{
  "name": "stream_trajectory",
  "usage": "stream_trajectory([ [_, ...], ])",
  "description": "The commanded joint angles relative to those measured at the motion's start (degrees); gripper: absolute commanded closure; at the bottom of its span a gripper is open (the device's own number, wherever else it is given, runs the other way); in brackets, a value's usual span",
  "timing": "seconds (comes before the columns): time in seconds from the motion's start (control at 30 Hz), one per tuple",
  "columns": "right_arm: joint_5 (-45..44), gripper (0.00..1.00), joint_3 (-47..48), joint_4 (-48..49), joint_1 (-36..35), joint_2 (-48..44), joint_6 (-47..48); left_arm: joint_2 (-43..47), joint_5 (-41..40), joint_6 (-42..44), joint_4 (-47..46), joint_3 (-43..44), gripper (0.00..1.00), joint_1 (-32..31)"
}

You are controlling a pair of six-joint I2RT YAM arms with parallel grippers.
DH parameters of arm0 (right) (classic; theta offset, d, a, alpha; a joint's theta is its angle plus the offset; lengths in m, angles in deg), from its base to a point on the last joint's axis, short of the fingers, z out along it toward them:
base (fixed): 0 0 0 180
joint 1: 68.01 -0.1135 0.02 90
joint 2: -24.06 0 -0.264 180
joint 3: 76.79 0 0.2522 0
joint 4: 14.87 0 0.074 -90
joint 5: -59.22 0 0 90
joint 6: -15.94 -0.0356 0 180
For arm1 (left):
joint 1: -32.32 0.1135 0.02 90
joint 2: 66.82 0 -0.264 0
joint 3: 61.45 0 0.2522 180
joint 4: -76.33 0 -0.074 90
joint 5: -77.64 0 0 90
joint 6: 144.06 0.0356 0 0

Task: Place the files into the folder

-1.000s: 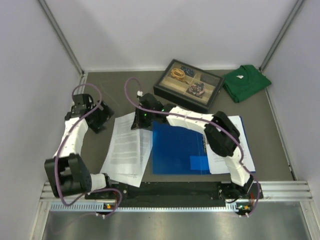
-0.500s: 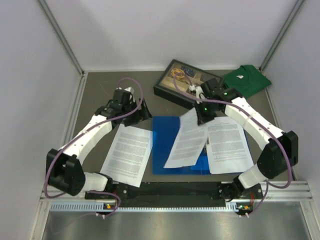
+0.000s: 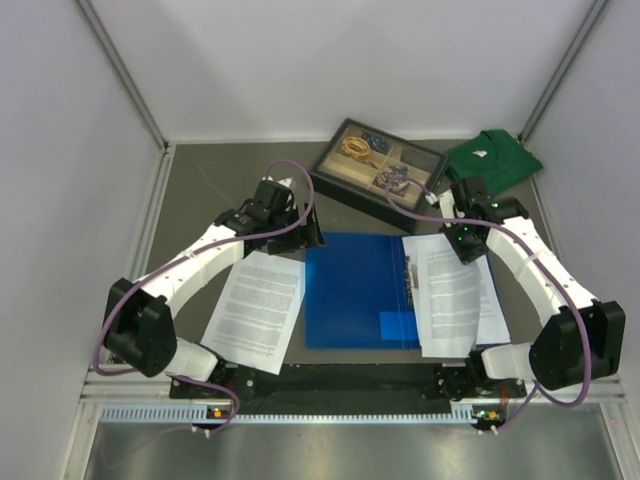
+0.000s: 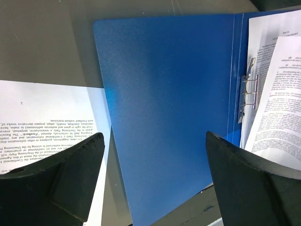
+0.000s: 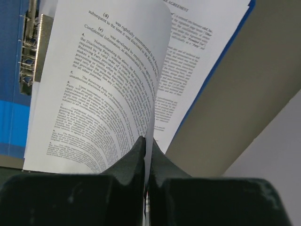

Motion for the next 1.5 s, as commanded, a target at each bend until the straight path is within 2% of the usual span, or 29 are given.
stream_trajectory([
  [0.0,-1.9,1.0,-0.15,3.95,3.69,-0.27,4.57,0.04,-1.15,1.14,-2.01,2.32,0.08,-0.21],
  [0.2,-1.64,1.0,1.86,6.68,4.66,0.69,5.8,-0.14,-0.98,1.49,-1.57,2.67,0.08,-0.13],
  [0.53,9.59,1.0,2.31,8.87,4.75,4.21,9.05,-1.46,-0.89,1.84,-1.04,3.82,0.08,-0.13],
  [0.7,11.63,1.0,2.57,9.05,4.75,6.32,8.71,-2.33,-0.19,1.75,-1.04,3.99,0.08,-0.13],
  [0.83,11.46,1.0,2.39,9.41,5.1,8.78,5.63,-2.42,-0.54,1.84,-0.69,4.26,0.08,-0.21],
  [1.07,14.62,1.0,3.45,9.58,10.19,13.17,-3.15,-1.98,-1.51,2.81,0.72,4.52,0.08,-0.21],
  [1.47,17.7,1.0,4.68,10.99,15.38,15.02,-8.17,-2.95,-1.07,2.9,0.98,4.96,0.08,-0.13],
])
